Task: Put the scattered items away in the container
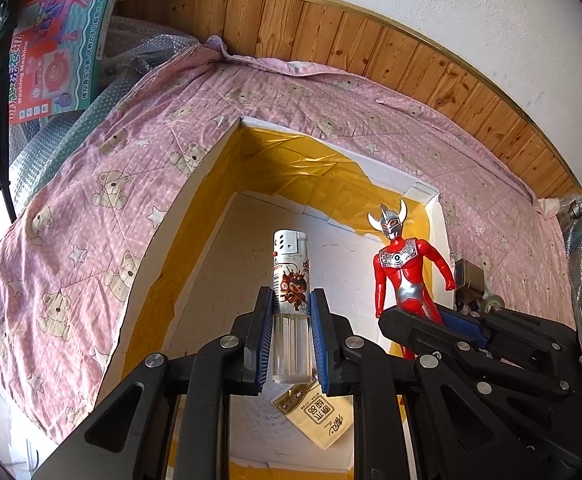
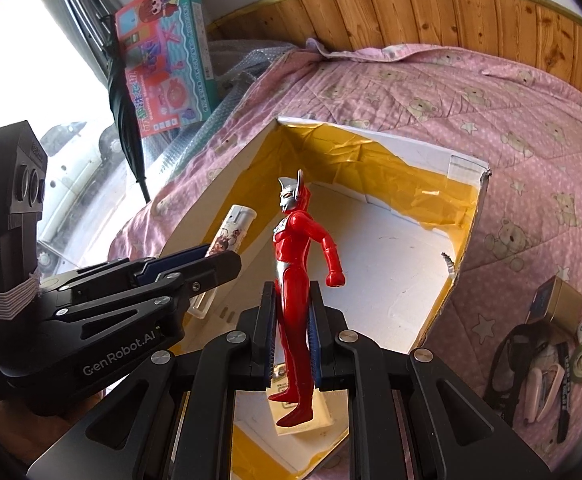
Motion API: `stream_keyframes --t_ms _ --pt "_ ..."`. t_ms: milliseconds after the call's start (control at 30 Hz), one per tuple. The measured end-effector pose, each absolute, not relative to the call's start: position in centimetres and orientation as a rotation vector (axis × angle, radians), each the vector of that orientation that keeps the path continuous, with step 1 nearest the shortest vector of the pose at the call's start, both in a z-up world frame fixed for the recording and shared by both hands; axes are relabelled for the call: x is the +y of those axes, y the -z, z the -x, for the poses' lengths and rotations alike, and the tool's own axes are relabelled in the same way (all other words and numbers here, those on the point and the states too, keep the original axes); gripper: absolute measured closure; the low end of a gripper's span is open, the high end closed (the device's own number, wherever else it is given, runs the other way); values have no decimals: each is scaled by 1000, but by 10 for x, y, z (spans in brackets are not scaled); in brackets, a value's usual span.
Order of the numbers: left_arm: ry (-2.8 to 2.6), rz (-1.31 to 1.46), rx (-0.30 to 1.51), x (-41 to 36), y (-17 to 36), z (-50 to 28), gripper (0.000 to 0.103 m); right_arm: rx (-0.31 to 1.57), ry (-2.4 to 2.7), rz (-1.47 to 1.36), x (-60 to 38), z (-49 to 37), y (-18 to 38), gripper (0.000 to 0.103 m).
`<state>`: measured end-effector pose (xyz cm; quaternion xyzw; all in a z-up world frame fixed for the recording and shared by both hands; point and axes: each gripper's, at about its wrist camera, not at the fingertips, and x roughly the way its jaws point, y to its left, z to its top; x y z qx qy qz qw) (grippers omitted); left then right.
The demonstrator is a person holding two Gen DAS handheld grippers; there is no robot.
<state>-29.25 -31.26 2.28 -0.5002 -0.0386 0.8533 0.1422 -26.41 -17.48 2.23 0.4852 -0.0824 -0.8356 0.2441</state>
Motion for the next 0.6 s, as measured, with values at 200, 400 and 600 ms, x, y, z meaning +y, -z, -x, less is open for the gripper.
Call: stream_keyframes --t_ms 200,400,600 --pt "-2440 1473 -68 -303 -17 313 84 -221 2282 -1363 -175 282 -15 88" --pt "-2426 1504 -40 -294 -8 335 84 -217 2288 -1401 -173 297 -4 88" --pt "-2430 1521 -1 -287 -1 352 84 -214 2291 -1423 -170 309 0 88"
